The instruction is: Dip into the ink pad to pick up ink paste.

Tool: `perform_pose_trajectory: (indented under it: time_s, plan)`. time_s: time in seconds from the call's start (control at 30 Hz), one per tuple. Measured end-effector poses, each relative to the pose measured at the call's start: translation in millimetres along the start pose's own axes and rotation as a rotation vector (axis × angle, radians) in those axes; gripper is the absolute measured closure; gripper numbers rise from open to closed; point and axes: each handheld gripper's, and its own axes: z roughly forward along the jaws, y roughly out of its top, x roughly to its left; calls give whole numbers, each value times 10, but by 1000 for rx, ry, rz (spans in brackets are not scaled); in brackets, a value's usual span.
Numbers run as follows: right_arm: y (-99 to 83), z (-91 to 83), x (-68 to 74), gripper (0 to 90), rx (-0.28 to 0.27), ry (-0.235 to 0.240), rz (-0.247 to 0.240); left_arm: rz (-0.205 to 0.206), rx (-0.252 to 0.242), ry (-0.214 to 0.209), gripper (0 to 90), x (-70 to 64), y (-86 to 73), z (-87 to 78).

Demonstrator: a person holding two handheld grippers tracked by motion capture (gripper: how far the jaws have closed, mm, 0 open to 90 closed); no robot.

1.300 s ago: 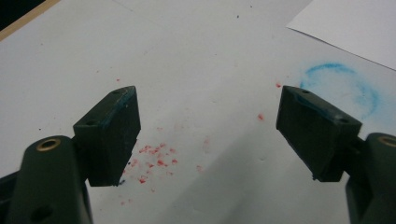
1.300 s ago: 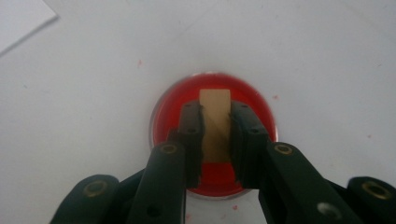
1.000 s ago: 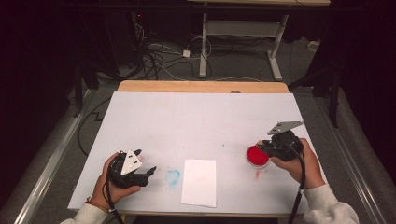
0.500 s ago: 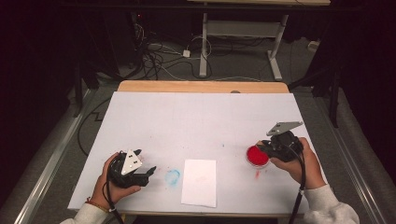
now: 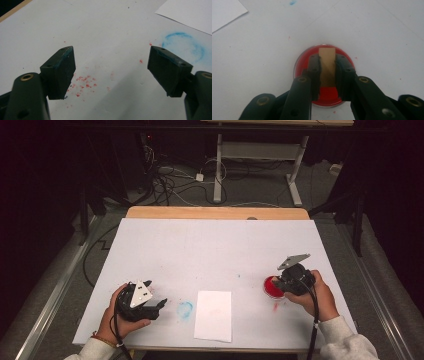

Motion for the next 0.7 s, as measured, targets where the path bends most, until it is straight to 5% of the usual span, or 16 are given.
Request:
perform_pose_trajectory:
  time_s: [0.7]
  plan:
    - [-18, 145, 37, 764, 55, -15, -12, 12, 8, 9, 219, -6, 4, -4]
